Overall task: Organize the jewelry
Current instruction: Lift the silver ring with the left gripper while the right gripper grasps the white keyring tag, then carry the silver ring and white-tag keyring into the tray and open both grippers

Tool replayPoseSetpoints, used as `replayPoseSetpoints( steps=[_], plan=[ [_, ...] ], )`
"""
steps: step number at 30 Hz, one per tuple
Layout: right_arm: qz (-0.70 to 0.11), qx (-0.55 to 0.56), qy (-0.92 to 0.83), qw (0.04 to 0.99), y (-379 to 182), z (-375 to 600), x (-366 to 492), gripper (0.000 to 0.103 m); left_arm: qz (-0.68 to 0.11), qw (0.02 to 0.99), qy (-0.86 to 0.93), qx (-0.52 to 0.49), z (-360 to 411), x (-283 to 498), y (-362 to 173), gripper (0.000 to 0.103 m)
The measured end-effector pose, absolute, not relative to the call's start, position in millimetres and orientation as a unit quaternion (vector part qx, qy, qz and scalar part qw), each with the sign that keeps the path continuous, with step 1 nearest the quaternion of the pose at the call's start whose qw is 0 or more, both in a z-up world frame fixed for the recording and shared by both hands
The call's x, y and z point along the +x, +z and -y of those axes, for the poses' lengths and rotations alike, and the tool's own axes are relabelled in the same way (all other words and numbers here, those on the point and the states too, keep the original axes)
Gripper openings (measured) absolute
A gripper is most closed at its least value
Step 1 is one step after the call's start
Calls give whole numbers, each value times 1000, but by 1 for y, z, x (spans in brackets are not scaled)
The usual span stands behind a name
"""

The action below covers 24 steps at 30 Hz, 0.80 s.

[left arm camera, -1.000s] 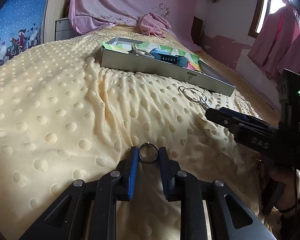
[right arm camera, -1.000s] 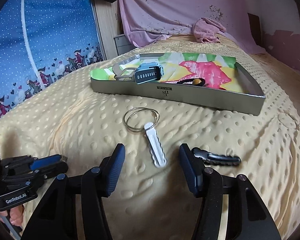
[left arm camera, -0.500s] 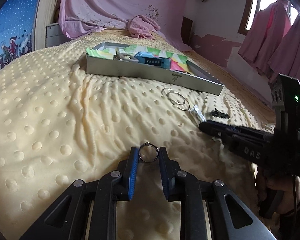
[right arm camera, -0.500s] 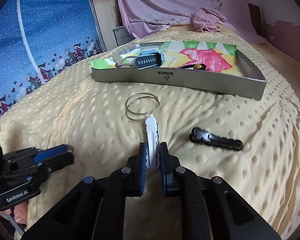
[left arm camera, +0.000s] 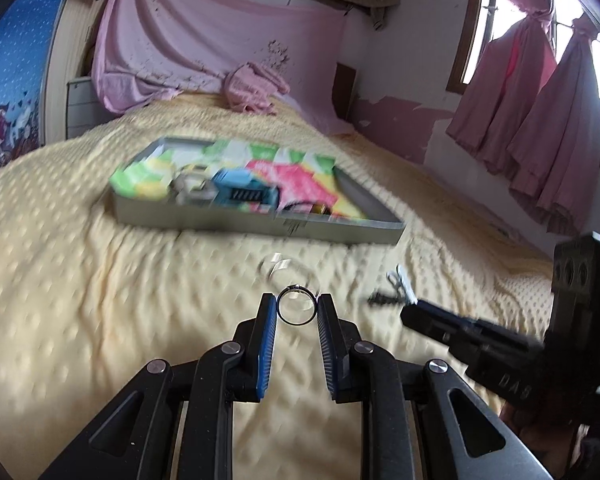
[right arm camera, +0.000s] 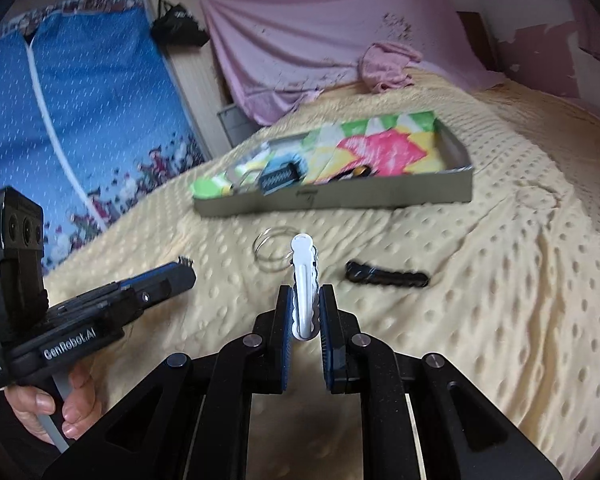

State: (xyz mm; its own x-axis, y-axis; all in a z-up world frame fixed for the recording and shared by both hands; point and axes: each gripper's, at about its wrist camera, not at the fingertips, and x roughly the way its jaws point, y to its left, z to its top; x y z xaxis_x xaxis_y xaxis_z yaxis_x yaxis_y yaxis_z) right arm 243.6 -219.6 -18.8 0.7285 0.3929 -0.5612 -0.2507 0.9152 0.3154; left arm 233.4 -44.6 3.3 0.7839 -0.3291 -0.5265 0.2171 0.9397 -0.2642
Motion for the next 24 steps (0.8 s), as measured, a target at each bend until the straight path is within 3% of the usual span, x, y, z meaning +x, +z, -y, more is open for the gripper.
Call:
replayPoseSetpoints(
  steps=[10, 24],
  plan=[
    [-295, 87, 130, 943, 12, 258, 317, 11, -271, 939, -183, -107, 73, 321, 34, 20],
    [-373, 56, 131, 917, -6, 259, 420, 11, -397, 901, -152, -88, 100, 418, 4, 20]
  ],
)
